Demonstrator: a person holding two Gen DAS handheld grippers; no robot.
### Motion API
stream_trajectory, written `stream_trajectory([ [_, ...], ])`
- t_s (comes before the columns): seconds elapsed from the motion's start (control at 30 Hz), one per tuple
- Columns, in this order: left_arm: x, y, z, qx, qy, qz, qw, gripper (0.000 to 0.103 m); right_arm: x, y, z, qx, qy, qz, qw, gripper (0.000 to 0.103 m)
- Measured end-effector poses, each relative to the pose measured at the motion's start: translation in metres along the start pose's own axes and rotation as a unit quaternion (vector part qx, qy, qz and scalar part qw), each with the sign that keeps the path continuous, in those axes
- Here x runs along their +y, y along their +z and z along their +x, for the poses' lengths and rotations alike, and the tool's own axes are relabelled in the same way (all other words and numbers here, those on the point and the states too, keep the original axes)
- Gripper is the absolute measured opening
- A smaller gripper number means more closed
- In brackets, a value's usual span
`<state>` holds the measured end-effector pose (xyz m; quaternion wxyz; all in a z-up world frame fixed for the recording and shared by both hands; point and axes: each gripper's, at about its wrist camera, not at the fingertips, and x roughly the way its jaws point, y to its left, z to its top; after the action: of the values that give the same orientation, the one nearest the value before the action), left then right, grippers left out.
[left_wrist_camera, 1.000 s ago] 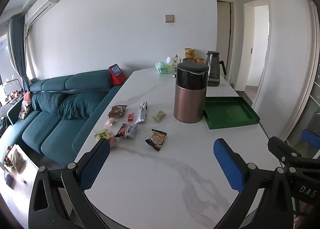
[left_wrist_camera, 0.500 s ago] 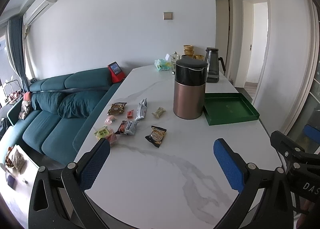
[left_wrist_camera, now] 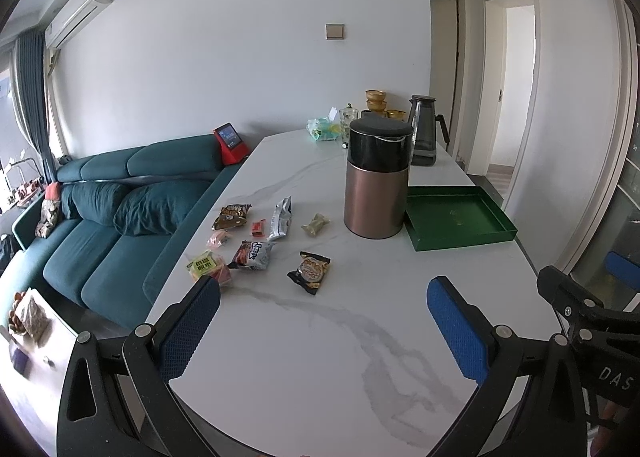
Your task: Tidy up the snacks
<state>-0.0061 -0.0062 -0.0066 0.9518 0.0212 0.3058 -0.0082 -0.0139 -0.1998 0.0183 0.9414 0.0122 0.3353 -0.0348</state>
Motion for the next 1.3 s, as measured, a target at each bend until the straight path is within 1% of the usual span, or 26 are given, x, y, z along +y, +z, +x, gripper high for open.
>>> stream_trajectory([
  [1.3,-0.0055,0.0077,0.0032,0.004,-0.003,0.000,1.0000,0.102,-0.0073,-0.0028,0.0044,0.001,0.001,0.002,1.000,0.103],
])
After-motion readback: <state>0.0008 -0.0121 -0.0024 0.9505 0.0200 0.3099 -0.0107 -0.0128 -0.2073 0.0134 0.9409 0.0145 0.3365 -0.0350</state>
